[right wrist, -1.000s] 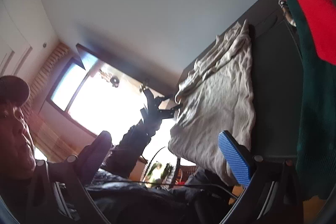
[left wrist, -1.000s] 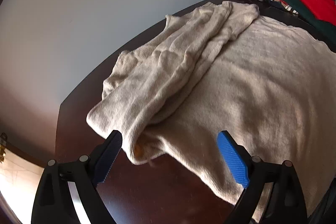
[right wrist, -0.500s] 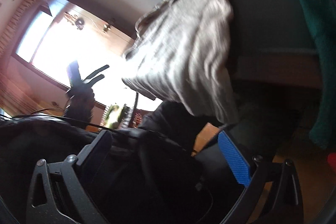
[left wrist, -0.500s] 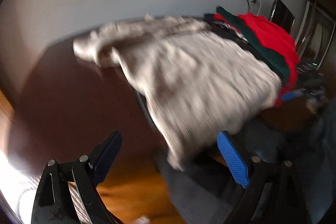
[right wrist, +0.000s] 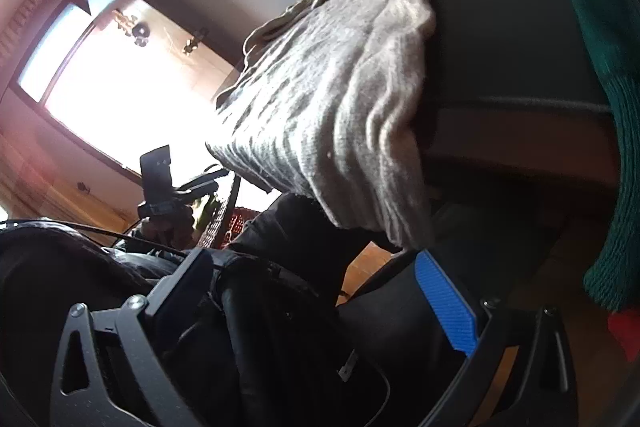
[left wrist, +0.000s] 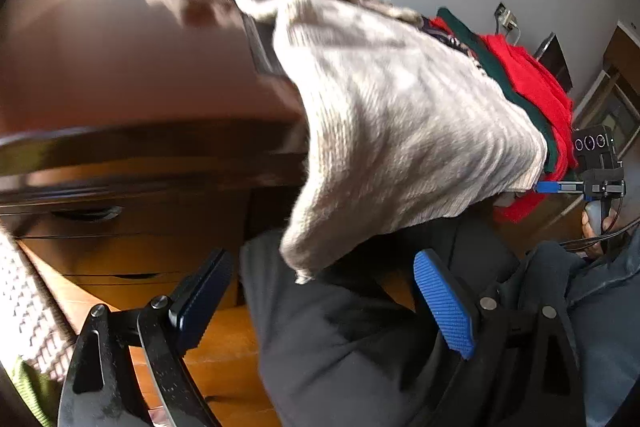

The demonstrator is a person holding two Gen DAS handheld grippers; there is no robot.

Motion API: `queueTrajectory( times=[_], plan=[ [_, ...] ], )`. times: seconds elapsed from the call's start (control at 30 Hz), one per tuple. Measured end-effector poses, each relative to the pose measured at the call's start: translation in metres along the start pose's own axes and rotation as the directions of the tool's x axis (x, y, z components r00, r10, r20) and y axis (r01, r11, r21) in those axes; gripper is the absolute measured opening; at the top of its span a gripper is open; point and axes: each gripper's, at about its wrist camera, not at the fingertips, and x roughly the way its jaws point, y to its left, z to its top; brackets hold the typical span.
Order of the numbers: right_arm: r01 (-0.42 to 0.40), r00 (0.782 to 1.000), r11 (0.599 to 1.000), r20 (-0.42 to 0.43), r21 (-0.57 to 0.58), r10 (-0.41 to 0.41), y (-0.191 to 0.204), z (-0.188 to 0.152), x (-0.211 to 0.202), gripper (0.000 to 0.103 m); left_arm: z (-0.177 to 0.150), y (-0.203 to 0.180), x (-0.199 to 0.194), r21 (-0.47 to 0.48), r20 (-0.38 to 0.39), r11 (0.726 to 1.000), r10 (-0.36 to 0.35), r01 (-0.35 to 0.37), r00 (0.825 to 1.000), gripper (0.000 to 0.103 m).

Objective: Fold clothes

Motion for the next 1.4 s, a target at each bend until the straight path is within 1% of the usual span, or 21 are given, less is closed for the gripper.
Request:
queueTrajectory(
  times=[0.13, 0.23, 0.37, 0.47, 0.6, 0.7, 0.77, 0.93, 0.97, 1.03, 1.1, 1.13, 1.17, 1.2, 1.23, 1.27, 1.3, 1.33, 1.37, 1.4],
  plan=[
    [0.006, 1.0, 1.0, 0.005, 0.011, -0.006, 0.001, -0.002, 0.001, 0.103, 0.004, 0.002, 0.019, -0.024, 0.004, 0.999, -0.032, 0.032, 0.999, 0.094],
    [0.013, 1.0, 1.0, 0.0, 0.01, -0.013, 0.003, -0.003, 0.004, 0.103, 0.003, 0.004, 0.031, -0.055, 0.033, 0.997, -0.059, 0.06, 0.998, 0.094],
    [0.037, 0.999, 0.999, 0.01, -0.024, -0.036, 0.002, -0.003, 0.006, 0.103, 0.0, 0.003, 0.043, -0.089, 0.068, 0.992, -0.088, 0.094, 0.994, 0.093],
    [0.053, 0.998, 0.998, 0.038, -0.042, -0.051, -0.001, -0.004, 0.005, 0.103, -0.003, -0.001, 0.047, -0.091, 0.069, 0.989, -0.107, 0.113, 0.992, 0.093],
    [0.054, 0.995, 0.996, 0.089, -0.074, -0.047, -0.003, -0.005, -0.001, 0.103, -0.004, -0.002, 0.049, -0.098, 0.071, 0.987, -0.118, 0.125, 0.99, 0.093],
    [0.047, 0.993, 0.997, 0.11, -0.06, -0.041, -0.008, -0.003, -0.003, 0.103, -0.003, -0.003, 0.048, -0.109, 0.083, 0.986, -0.12, 0.129, 0.989, 0.093],
    [0.024, 0.992, 0.999, 0.125, -0.039, -0.019, -0.012, 0.0, -0.004, 0.103, -0.001, -0.004, 0.048, -0.118, 0.093, 0.984, -0.124, 0.134, 0.988, 0.093],
    [-0.077, 0.986, 0.997, 0.149, 0.028, 0.072, -0.023, 0.012, -0.007, 0.103, -0.001, -0.008, 0.048, -0.141, 0.101, 0.98, -0.129, 0.142, 0.987, 0.093],
    [-0.101, 0.984, 0.994, 0.154, 0.047, 0.093, -0.026, 0.013, -0.006, 0.103, -0.002, -0.008, 0.048, -0.148, 0.1, 0.979, -0.126, 0.14, 0.987, 0.091],
    [-0.146, 0.978, 0.986, 0.161, 0.081, 0.132, -0.032, 0.014, -0.005, 0.102, -0.003, -0.009, 0.048, -0.161, 0.098, 0.978, -0.12, 0.134, 0.988, 0.079],
    [-0.2, 0.97, 0.972, 0.162, 0.12, 0.179, -0.038, 0.014, -0.002, 0.091, -0.003, -0.009, 0.048, -0.175, 0.096, 0.976, -0.113, 0.129, 0.989, 0.053],
    [-0.228, 0.965, 0.964, 0.164, 0.14, 0.205, -0.042, 0.014, -0.001, 0.077, -0.004, -0.009, 0.048, -0.182, 0.094, 0.975, -0.113, 0.129, 0.989, 0.045],
    [-0.257, 0.958, 0.953, 0.167, 0.157, 0.231, -0.044, 0.013, 0.0, 0.064, -0.005, -0.008, 0.048, -0.189, 0.092, 0.974, -0.113, 0.129, 0.989, 0.033],
    [-0.285, 0.951, 0.945, 0.168, 0.163, 0.258, -0.044, 0.013, 0.001, 0.059, -0.006, -0.01, 0.046, -0.185, 0.088, 0.973, -0.124, 0.138, 0.988, 0.02],
    [-0.312, 0.944, 0.935, 0.17, 0.17, 0.284, -0.043, 0.013, 0.001, 0.047, -0.008, -0.013, 0.044, -0.179, 0.084, 0.972, -0.135, 0.149, 0.987, 0.014],
    [-0.339, 0.935, 0.924, 0.172, 0.175, 0.31, -0.042, 0.013, 0.001, 0.032, -0.009, -0.016, 0.041, -0.17, 0.082, 0.973, -0.145, 0.158, 0.986, 0.009],
    [-0.366, 0.925, 0.914, 0.175, 0.177, 0.337, -0.039, 0.013, 0.002, 0.026, -0.01, -0.019, 0.038, -0.161, 0.081, 0.973, -0.155, 0.166, 0.985, 0.009],
    [-0.392, 0.915, 0.902, 0.178, 0.178, 0.363, -0.036, 0.013, 0.002, 0.019, -0.012, -0.024, 0.033, -0.147, 0.088, 0.971, -0.179, 0.19, 0.98, 0.009],
    [-0.42, 0.903, 0.889, 0.183, 0.179, 0.39, -0.034, 0.013, 0.003, 0.014, -0.013, -0.029, 0.027, -0.133, 0.103, 0.968, -0.202, 0.215, 0.974, 0.008],
    [-0.451, 0.888, 0.875, 0.194, 0.178, 0.418, -0.032, 0.013, 0.002, 0.014, -0.013, -0.034, 0.021, -0.118, 0.119, 0.964, -0.226, 0.239, 0.967, 0.008]
  ],
)
